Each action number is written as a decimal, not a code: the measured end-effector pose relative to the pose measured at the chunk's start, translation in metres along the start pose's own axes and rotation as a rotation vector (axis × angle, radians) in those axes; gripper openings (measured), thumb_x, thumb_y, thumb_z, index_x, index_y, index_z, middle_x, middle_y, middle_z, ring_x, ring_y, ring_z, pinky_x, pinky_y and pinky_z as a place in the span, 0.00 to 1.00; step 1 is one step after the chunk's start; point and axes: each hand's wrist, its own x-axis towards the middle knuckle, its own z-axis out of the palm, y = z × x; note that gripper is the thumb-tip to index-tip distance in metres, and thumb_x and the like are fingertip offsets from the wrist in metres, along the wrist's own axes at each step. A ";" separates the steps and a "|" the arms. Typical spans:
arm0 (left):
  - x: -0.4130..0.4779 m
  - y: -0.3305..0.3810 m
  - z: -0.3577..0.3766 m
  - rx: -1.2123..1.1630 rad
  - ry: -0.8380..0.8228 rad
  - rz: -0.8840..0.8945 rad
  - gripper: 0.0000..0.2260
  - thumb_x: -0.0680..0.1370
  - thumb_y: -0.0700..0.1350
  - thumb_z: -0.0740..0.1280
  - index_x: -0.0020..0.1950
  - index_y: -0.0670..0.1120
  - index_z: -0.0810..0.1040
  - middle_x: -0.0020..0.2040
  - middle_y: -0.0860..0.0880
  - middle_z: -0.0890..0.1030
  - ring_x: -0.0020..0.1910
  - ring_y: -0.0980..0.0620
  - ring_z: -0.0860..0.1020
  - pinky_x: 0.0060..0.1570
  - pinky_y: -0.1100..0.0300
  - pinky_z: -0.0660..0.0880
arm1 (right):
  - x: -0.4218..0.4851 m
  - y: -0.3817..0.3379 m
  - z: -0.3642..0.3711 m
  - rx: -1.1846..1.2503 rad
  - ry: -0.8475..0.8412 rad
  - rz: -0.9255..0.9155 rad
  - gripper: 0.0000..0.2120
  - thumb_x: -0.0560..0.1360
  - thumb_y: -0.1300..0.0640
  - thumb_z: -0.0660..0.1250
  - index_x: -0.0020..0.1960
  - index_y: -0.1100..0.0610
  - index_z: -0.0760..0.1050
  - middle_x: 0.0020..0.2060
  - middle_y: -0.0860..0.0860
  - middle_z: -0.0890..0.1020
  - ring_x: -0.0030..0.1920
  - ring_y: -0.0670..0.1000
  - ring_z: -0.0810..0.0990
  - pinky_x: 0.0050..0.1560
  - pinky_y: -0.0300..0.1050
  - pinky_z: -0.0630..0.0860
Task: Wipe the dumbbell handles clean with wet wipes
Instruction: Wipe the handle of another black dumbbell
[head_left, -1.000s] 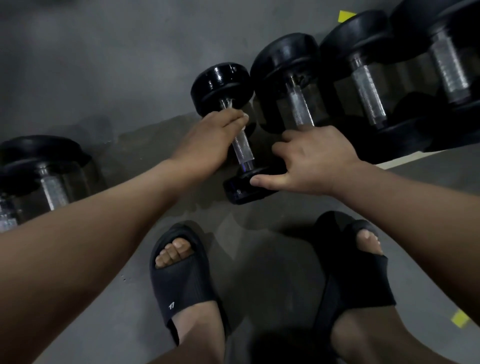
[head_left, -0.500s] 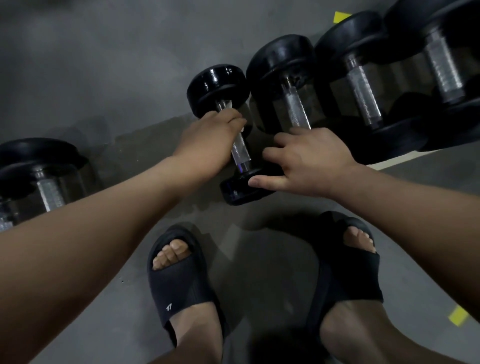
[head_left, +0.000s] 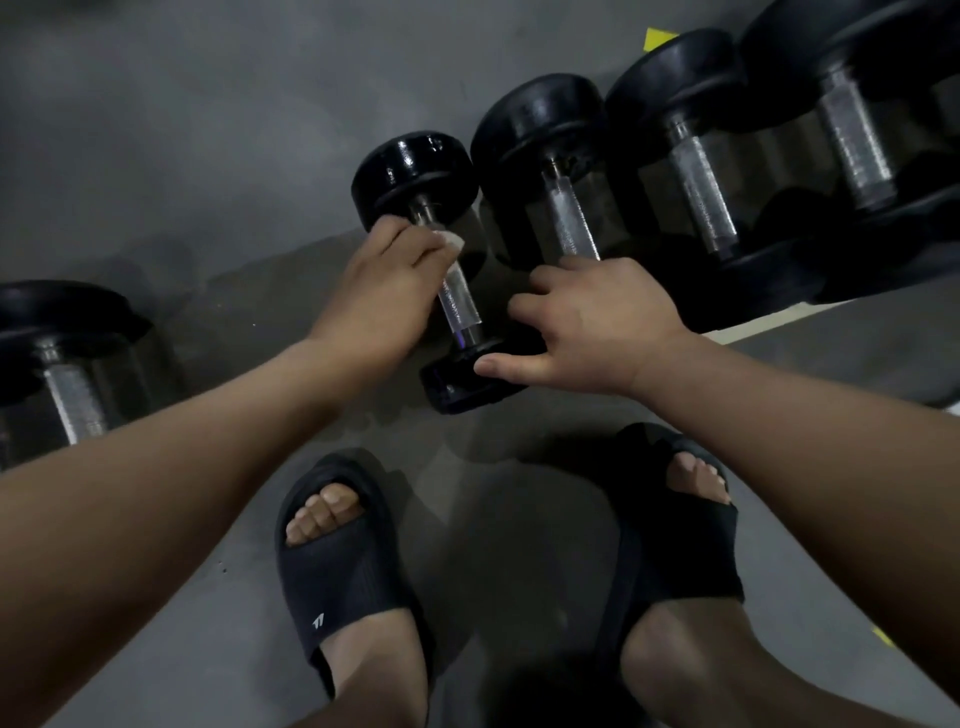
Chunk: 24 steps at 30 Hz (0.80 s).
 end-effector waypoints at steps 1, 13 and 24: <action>-0.003 0.003 0.000 -0.098 0.024 -0.087 0.14 0.81 0.41 0.63 0.65 0.41 0.79 0.59 0.42 0.80 0.58 0.43 0.73 0.59 0.56 0.70 | 0.000 0.001 0.000 0.000 -0.002 0.004 0.38 0.71 0.20 0.45 0.44 0.48 0.80 0.40 0.49 0.79 0.44 0.55 0.79 0.37 0.44 0.63; 0.046 0.025 -0.001 -1.375 0.471 -1.420 0.10 0.70 0.43 0.80 0.43 0.45 0.79 0.37 0.47 0.85 0.34 0.52 0.82 0.39 0.63 0.80 | 0.001 -0.001 0.003 -0.024 -0.012 0.022 0.40 0.70 0.19 0.43 0.43 0.49 0.78 0.39 0.48 0.76 0.45 0.54 0.79 0.37 0.44 0.65; 0.036 0.040 -0.002 -1.111 0.425 -1.263 0.08 0.77 0.53 0.72 0.41 0.50 0.84 0.36 0.53 0.85 0.36 0.58 0.83 0.39 0.64 0.78 | 0.003 -0.003 0.001 -0.026 -0.010 0.026 0.39 0.70 0.19 0.45 0.42 0.49 0.79 0.39 0.48 0.77 0.45 0.55 0.79 0.36 0.44 0.62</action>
